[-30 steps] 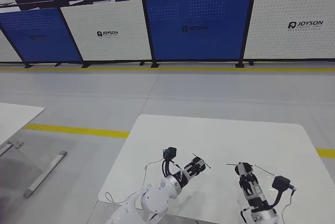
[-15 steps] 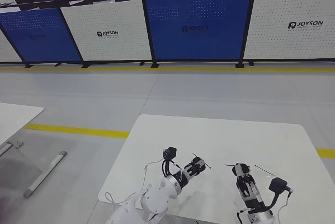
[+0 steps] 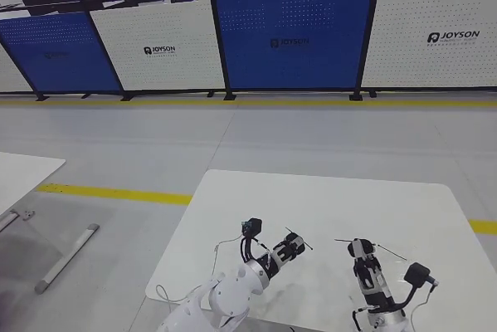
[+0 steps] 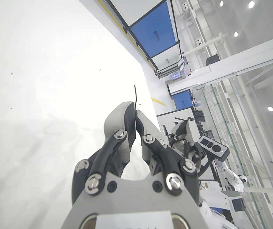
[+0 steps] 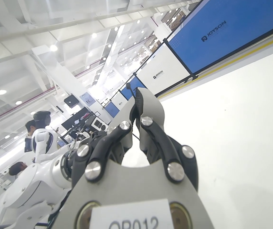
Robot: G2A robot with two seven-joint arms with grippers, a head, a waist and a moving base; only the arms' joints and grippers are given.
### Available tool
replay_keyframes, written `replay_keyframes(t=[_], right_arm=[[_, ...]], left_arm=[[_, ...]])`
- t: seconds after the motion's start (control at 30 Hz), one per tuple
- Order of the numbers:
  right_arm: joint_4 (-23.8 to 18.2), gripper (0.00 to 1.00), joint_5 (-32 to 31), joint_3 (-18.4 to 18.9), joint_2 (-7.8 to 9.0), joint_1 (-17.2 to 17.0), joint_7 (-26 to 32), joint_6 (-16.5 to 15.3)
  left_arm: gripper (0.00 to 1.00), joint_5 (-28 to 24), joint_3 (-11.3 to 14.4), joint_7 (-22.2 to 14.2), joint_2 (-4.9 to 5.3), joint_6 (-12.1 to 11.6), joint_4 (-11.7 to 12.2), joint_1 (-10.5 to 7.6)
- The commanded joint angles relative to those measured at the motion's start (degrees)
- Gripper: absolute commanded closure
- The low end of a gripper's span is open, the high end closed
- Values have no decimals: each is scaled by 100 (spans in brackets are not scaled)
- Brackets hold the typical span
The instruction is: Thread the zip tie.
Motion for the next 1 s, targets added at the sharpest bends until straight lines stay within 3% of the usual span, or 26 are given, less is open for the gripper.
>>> replay_keyframes(t=[0.0, 0.37, 0.5, 0.63, 0.77, 0.97], right_arm=[[101, 100, 7, -67, -73, 59, 1, -55], [104, 100, 89, -51, -91, 56, 23, -54], [109, 100, 688, 140, -132, -1, 389, -208], [137, 100, 1082, 244, -184, -34, 797, -163], [96, 100, 1129, 259, -249, -82, 1019, 8], [41, 100, 1179, 257, -267, -142, 1216, 9]], left_arm=[[100, 0, 0, 0, 0, 0, 0, 0], [100, 0, 0, 0, 0, 0, 0, 0], [100, 0, 0, 0, 0, 0, 0, 0], [100, 0, 0, 0, 0, 0, 0, 0], [100, 0, 0, 0, 0, 0, 0, 0], [100, 0, 0, 0, 0, 0, 0, 0]])
